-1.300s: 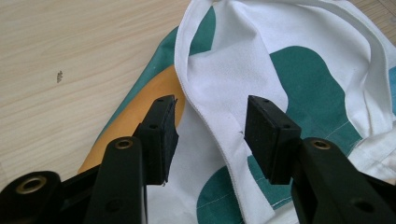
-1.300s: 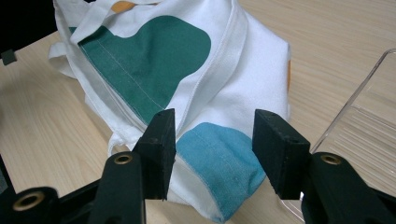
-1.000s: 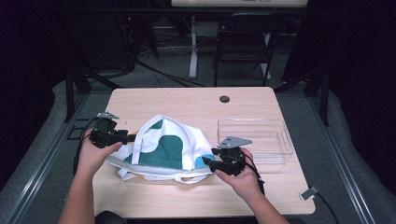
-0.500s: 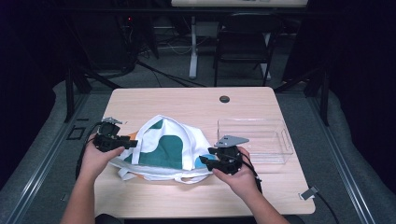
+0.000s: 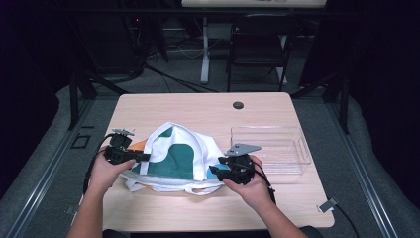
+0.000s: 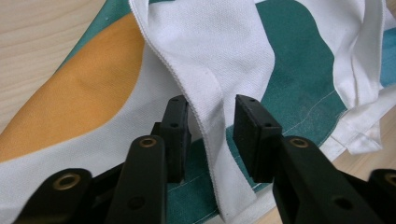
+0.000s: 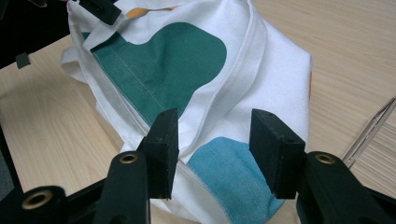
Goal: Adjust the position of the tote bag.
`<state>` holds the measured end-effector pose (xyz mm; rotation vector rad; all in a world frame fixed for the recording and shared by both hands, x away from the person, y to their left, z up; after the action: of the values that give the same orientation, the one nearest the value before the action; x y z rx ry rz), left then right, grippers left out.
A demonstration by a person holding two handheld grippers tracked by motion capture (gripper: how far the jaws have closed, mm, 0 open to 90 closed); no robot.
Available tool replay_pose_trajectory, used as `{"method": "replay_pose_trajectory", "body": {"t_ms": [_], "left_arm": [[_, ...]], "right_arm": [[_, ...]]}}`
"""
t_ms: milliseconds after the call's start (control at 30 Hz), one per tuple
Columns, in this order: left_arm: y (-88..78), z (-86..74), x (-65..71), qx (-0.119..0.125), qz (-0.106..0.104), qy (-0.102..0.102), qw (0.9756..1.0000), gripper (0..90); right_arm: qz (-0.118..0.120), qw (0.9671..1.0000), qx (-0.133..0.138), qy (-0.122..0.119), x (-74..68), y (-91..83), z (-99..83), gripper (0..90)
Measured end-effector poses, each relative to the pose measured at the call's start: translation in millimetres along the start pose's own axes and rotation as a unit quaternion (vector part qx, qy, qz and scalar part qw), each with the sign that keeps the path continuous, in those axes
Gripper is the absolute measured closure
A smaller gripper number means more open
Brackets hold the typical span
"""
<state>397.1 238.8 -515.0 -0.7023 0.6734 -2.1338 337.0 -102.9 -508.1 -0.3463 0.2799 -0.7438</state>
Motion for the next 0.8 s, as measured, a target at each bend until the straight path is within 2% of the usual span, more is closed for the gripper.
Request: {"method": "replay_pose_trajectory", "body": {"t_ms": [200, 267, 333, 467, 800], "left_arm": [[2.8, -1.3, 0.7, -0.009, -0.002, 0.011, 0.9999, 79.4], [3.1, -1.0, 1.7, -0.005, -0.002, 0.010, 0.9999, 82.1], [1.8, -0.1, 2.3, -0.007, -0.006, 0.019, 0.9998, 84.1], [-0.4, 1.6, 4.0, 0.000, -0.007, 0.023, 0.9997, 86.5], [-7.3, 4.6, 2.8, 0.024, -0.004, 0.020, 0.9995, 87.7]], "right_arm": [[0.000, 1.0000, -0.002, -0.001, 0.0, -0.2, -0.5, 53.0], [0.000, 1.0000, 0.000, 0.000, -0.2, 0.0, -0.8, 53.1], [0.001, 1.0000, -0.004, -0.002, 0.4, -0.4, -1.0, 53.1], [0.001, 1.0000, -0.002, -0.001, 0.0, 0.1, -1.6, 53.1], [0.003, 1.0000, -0.007, -0.004, -0.9, 1.0, -2.5, 53.7]]}}
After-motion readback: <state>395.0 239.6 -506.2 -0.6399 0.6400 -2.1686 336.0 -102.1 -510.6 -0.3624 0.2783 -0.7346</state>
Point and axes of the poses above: each handheld gripper's, and its own axes: y roughly forward along the jaws, z roughly out of its top, x roughly to its right, the point moved 3 cm from there along y, roughly forward along the jaws, and after that the axes turned 12 degrees about x, right-handed, at the moved point
